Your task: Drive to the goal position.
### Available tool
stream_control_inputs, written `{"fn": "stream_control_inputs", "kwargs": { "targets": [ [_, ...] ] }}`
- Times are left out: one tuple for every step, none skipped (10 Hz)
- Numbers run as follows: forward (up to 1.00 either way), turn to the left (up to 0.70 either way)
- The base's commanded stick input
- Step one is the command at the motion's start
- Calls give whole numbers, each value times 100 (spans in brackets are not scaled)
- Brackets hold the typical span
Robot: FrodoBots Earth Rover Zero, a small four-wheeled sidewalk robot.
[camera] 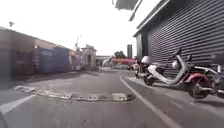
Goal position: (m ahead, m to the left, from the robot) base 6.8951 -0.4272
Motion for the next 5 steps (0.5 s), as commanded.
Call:
{"fn": "stream_control_inputs", "kwargs": {
  "targets": [
    [45,0],
    [45,0],
    [45,0],
    [45,0],
    [45,0]
  ]
}}
